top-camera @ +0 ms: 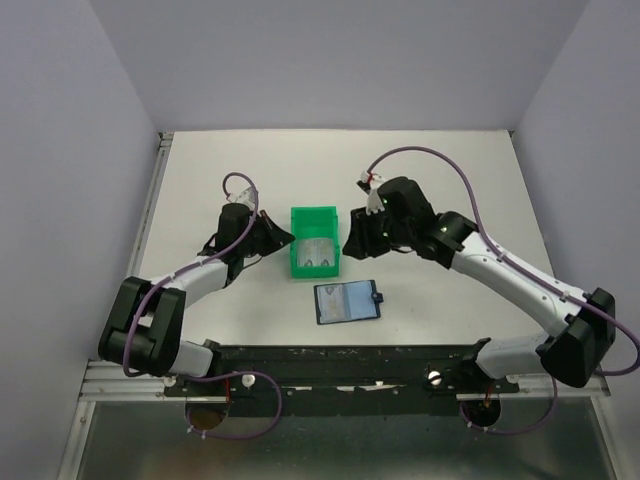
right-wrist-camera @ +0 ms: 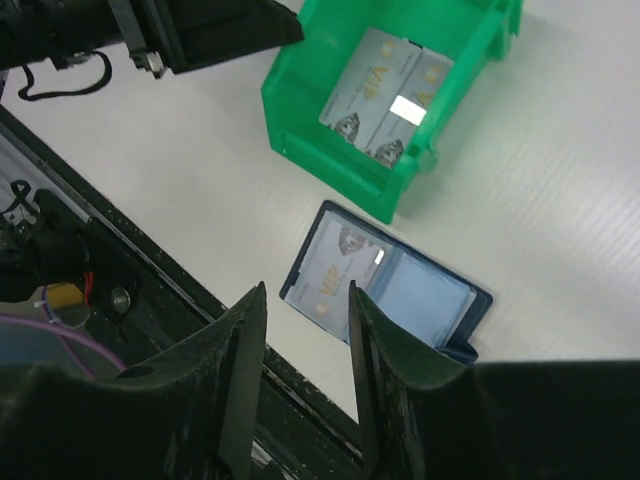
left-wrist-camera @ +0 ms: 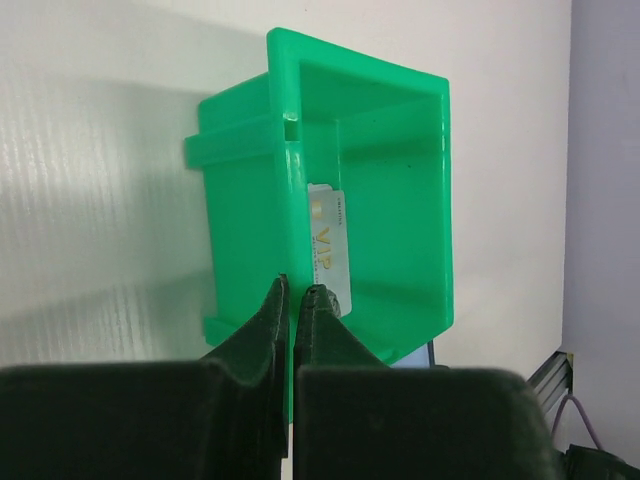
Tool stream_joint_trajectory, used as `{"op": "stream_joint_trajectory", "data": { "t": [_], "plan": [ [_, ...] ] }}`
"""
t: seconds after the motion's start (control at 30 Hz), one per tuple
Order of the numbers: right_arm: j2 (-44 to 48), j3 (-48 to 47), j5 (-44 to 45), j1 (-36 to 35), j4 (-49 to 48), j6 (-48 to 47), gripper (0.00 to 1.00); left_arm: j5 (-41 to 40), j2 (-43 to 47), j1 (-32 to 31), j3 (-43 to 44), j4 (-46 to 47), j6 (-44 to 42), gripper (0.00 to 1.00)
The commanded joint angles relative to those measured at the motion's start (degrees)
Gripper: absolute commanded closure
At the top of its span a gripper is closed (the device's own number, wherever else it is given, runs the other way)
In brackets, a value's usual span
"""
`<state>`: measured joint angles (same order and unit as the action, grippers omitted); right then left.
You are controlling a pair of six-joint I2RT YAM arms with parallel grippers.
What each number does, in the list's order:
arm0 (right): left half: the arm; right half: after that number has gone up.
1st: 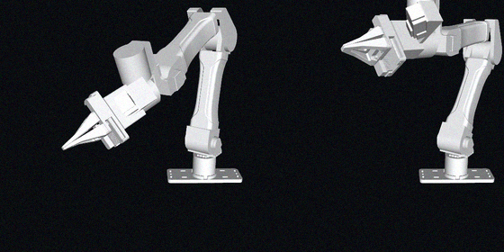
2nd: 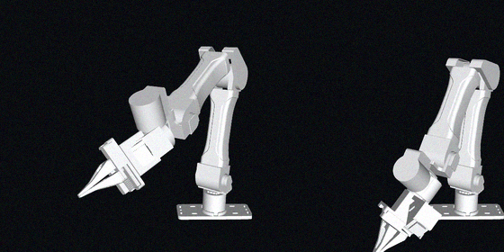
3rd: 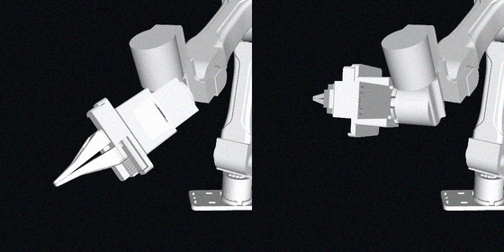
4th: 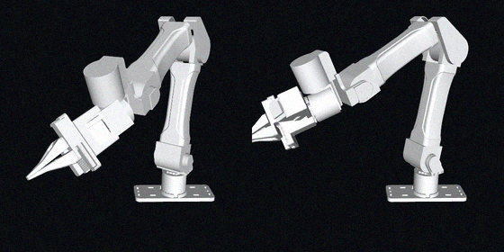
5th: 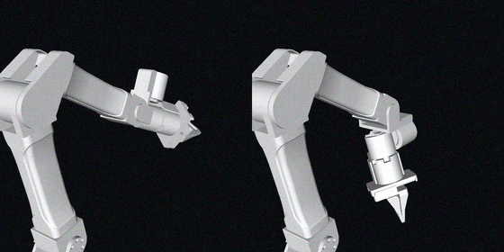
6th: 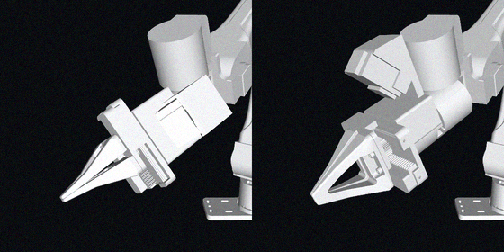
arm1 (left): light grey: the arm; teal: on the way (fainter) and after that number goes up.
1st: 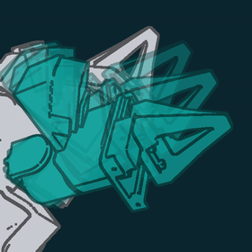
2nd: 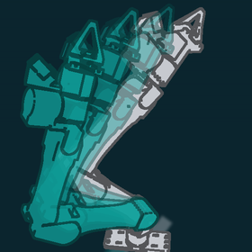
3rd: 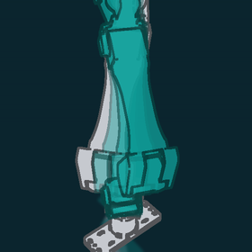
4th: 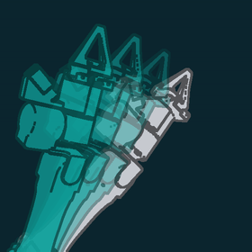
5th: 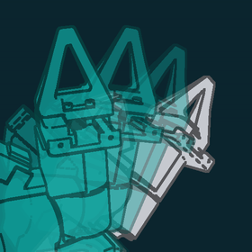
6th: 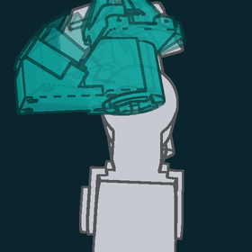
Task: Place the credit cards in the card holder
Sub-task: Move the storage box to the center of the board.
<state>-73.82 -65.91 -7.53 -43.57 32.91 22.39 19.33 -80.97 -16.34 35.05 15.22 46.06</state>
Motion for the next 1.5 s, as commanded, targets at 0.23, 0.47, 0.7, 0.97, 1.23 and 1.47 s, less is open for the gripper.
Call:
{"op": "stream_joint_trajectory", "data": {
  "t": [0.23, 0.47, 0.7, 0.97, 1.23, 1.47],
  "plan": [
    [-25.3, -16.8, -8.6, 0.3, -2.0, -1.6, 0.58, -9.0, 5.8, -5.3, -8.3, 0.7, 5.6, 1.0],
    [-34.2, -23.2, -4.6, 0.3, 0.8, 1.2, 0.59, -16.3, 8.9, -7.7, -9.7, -2.8, 11.1, 1.0],
    [-39.5, -26.4, -2.1, 0.2, 3.7, 3.3, 0.59, -21.8, 10.8, -9.4, -10.4, -5.7, 15.5, 1.0],
    [-45.3, -30.7, -1.2, 0.2, 7.9, 3.9, 0.58, -24.9, 10.9, -10.8, -10.2, -8.2, 17.6, 1.0],
    [-48.3, -33.2, 1.6, -0.4, 11.6, 2.3, 0.56, -26.2, 10.6, -12.0, -9.9, -8.9, 19.0, 1.0],
    [-51.0, -34.3, 2.5, -0.8, 12.9, 1.9, 0.52, -26.6, 10.5, -12.8, -10.0, -8.5, 19.5, 1.0]
  ]
}}
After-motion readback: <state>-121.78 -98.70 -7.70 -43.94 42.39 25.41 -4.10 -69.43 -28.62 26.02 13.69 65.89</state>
